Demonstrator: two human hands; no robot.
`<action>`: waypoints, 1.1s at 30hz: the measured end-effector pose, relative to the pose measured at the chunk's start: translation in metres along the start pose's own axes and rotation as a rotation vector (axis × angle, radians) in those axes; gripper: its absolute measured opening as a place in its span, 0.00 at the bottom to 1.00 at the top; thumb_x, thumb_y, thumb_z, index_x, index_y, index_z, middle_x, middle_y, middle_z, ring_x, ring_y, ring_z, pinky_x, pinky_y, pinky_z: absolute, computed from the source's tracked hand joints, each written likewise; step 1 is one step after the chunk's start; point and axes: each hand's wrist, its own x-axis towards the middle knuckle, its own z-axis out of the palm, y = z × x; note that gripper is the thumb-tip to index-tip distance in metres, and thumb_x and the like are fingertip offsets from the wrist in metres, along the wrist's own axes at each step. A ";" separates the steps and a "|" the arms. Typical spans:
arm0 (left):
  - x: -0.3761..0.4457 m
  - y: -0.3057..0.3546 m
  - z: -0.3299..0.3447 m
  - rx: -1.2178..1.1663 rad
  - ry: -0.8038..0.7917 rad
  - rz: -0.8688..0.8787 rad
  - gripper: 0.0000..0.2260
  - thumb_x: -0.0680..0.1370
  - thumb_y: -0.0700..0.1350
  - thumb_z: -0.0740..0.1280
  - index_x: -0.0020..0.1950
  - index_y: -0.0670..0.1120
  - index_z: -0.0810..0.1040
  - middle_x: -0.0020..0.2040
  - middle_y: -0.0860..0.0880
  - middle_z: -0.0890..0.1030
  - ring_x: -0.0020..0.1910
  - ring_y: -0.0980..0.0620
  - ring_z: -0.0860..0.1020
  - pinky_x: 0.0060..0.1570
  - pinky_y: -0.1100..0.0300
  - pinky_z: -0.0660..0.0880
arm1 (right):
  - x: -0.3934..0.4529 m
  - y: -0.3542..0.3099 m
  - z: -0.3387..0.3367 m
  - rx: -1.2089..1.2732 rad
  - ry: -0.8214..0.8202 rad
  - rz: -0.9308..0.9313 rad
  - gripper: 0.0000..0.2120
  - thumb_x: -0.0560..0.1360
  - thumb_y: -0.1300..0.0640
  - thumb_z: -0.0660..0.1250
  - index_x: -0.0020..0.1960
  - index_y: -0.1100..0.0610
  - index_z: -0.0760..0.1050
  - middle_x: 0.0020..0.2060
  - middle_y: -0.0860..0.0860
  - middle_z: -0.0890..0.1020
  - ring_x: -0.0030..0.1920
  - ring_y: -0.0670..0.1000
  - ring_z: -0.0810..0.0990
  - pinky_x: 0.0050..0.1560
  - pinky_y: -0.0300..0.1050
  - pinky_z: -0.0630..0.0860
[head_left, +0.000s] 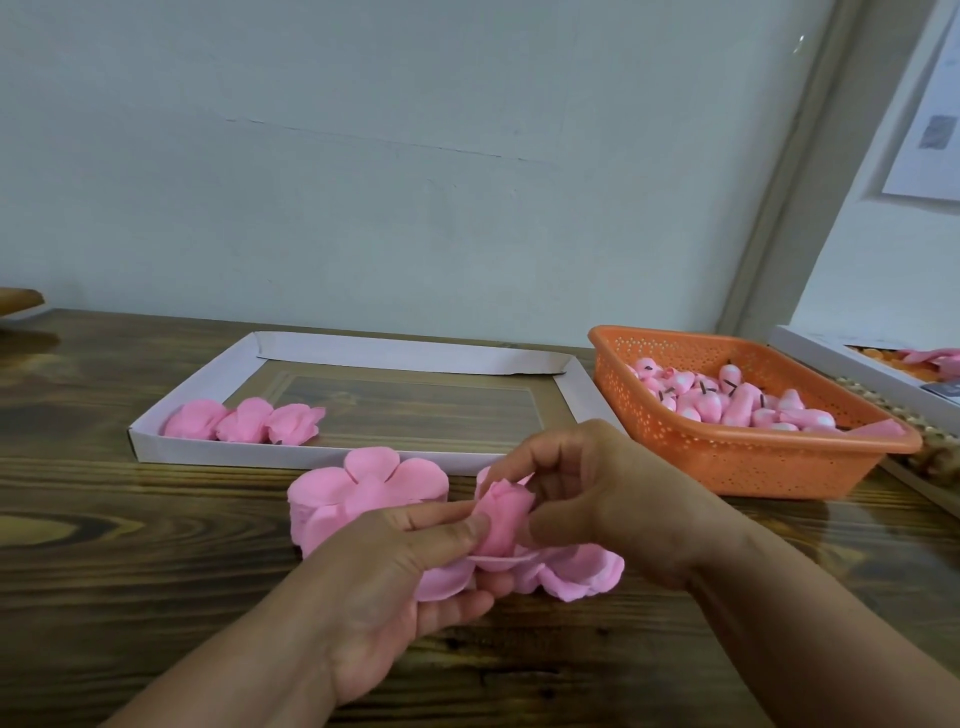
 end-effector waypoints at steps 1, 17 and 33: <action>0.000 0.000 0.000 0.003 0.003 -0.001 0.07 0.66 0.40 0.71 0.42 0.42 0.86 0.40 0.38 0.84 0.33 0.47 0.83 0.31 0.60 0.79 | 0.000 0.000 0.000 0.004 -0.013 -0.015 0.14 0.64 0.67 0.68 0.49 0.59 0.81 0.40 0.63 0.84 0.43 0.66 0.82 0.50 0.62 0.78; -0.001 -0.012 0.012 -0.050 0.151 0.096 0.09 0.78 0.35 0.63 0.44 0.36 0.83 0.41 0.39 0.85 0.38 0.46 0.85 0.30 0.61 0.80 | 0.001 0.006 0.013 -0.119 0.330 -0.088 0.13 0.71 0.69 0.70 0.37 0.51 0.81 0.29 0.46 0.81 0.30 0.45 0.79 0.34 0.38 0.78; -0.004 -0.003 0.018 0.463 0.225 0.263 0.18 0.82 0.49 0.55 0.44 0.46 0.83 0.38 0.48 0.86 0.39 0.51 0.85 0.45 0.53 0.82 | 0.005 -0.012 0.015 -0.384 0.230 -0.094 0.13 0.72 0.62 0.69 0.35 0.45 0.76 0.27 0.35 0.77 0.32 0.35 0.75 0.32 0.28 0.71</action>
